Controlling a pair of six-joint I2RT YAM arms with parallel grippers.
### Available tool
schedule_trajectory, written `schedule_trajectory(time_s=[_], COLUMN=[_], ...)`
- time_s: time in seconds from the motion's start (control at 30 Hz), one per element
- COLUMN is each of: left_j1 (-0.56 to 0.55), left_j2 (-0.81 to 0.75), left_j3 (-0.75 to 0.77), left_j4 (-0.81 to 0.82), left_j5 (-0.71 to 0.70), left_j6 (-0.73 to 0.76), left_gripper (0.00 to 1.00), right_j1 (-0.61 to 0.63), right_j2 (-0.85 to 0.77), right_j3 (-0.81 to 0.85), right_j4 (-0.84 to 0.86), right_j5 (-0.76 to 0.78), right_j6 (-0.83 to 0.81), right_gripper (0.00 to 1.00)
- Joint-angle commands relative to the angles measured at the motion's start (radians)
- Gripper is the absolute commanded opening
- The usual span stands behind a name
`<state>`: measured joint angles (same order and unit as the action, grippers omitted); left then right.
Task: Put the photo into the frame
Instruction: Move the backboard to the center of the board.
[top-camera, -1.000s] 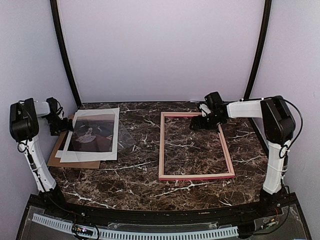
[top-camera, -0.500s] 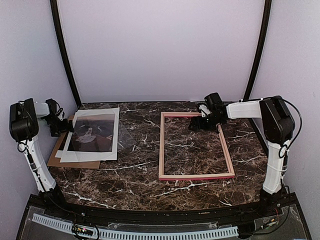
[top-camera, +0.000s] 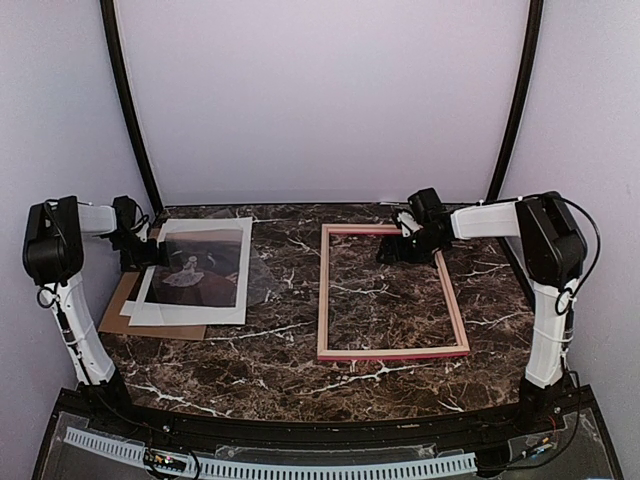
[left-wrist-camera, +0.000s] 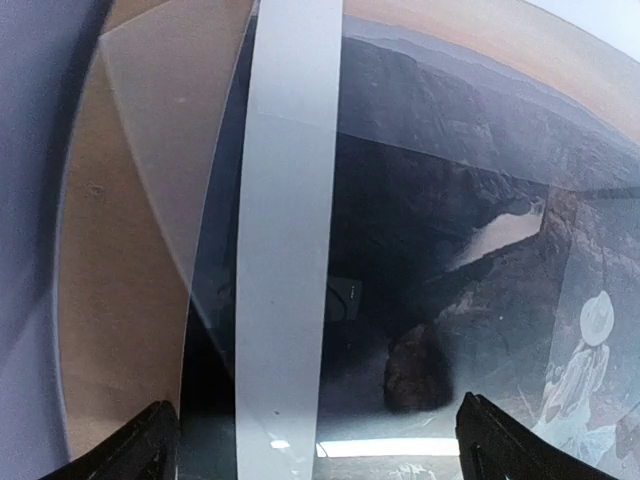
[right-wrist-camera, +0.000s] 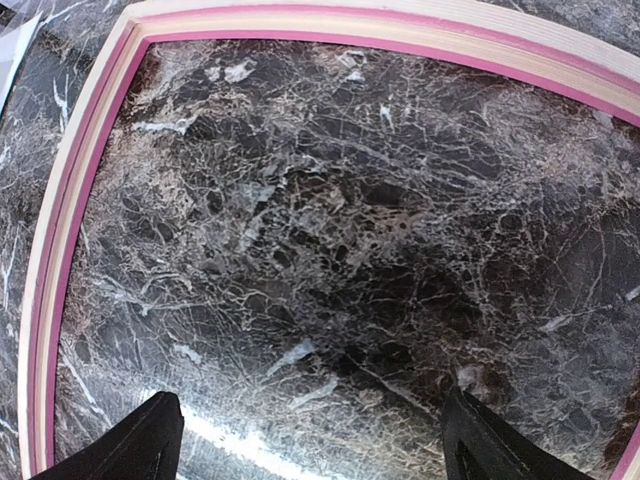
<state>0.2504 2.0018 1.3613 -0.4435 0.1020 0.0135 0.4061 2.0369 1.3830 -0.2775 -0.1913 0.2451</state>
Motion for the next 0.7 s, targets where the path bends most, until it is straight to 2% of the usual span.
schedule_trajectory(time_s=[0.0, 0.13, 0.3, 0.47, 0.67], left_j1=[-0.067, -0.07, -0.07, -0.057, 0.009], left_j2=[-0.056, -0.136, -0.187, -0.149, -0.05], left_j3=[-0.06, -0.061, -0.017, 0.056, 0.167], left_j4=[-0.08, -0.074, -0.085, -0.093, -0.106], left_j5=[0.11, 0.116, 0.005, -0.085, -0.085], left_j6=[-0.053, -0.057, -0.029, -0.02, -0.02], left_gripper=[0.99, 0.99, 0.99, 0.99, 0.99], right_j1=[0.008, 0.011, 0.016, 0.017, 0.018], right_j2=[0.016, 0.012, 0.021, 0.02, 0.01], right_j3=[-0.003, 0.001, 0.001, 0.003, -0.007], right_j4=[0.019, 0.01, 0.018, 0.013, 0.012], right_j5=[-0.012, -0.01, -0.017, -0.005, -0.001], right_j6=[0.007, 0.005, 0.01, 0.008, 0.01], right_gripper=[0.91, 0.92, 0.92, 0.93, 0.93])
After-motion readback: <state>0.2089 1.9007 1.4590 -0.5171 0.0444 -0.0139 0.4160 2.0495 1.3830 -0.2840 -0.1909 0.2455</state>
